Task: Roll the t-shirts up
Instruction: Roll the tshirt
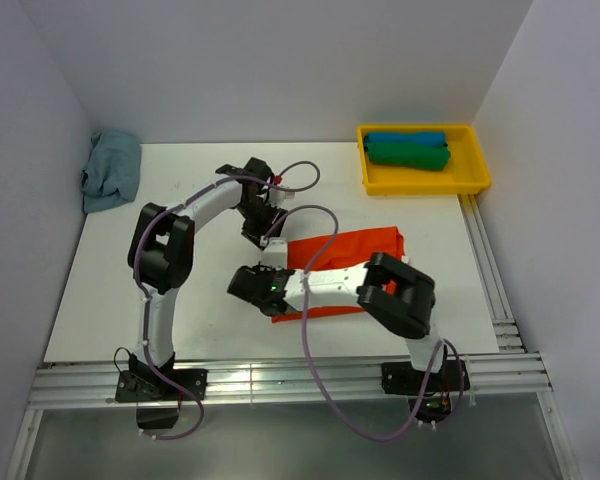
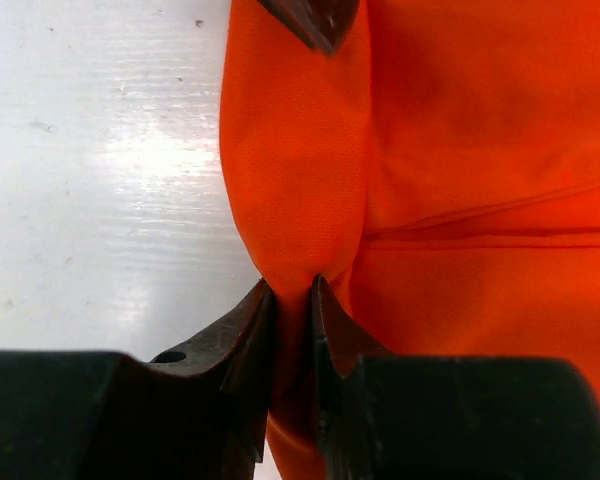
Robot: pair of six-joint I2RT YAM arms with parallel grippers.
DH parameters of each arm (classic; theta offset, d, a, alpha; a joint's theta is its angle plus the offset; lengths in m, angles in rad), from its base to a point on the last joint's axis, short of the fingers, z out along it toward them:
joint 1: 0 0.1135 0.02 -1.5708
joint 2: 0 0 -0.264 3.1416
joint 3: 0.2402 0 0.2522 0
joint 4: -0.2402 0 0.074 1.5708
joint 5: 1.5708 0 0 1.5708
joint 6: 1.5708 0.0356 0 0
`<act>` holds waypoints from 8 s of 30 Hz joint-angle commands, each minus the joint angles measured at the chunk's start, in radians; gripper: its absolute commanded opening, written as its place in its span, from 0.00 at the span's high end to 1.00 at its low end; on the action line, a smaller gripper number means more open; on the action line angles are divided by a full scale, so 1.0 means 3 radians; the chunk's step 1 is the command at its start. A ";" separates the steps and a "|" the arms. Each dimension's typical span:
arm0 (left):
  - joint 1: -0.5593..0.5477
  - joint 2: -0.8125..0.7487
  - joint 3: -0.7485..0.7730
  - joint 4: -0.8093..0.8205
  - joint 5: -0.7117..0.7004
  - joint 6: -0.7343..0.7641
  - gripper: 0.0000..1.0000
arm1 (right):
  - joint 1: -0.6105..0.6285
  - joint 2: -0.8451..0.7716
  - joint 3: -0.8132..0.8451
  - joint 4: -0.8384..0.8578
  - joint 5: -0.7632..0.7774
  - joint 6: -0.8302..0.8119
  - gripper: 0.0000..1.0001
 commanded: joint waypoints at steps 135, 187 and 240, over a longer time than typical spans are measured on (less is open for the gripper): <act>0.0330 -0.0339 -0.1038 0.1338 0.1127 -0.0044 0.36 | -0.1167 -0.0399 -0.2796 0.5206 -0.2703 0.1368 0.84; -0.0044 0.0101 -0.0154 0.0372 -0.0141 0.0002 1.00 | 0.0168 -0.0731 -0.0132 -0.0556 0.0190 0.0060 0.43; 0.0222 -0.0390 -0.0086 0.0704 0.0707 -0.0126 0.39 | -0.0737 -0.1088 -0.2012 0.2607 -0.1736 0.0402 0.75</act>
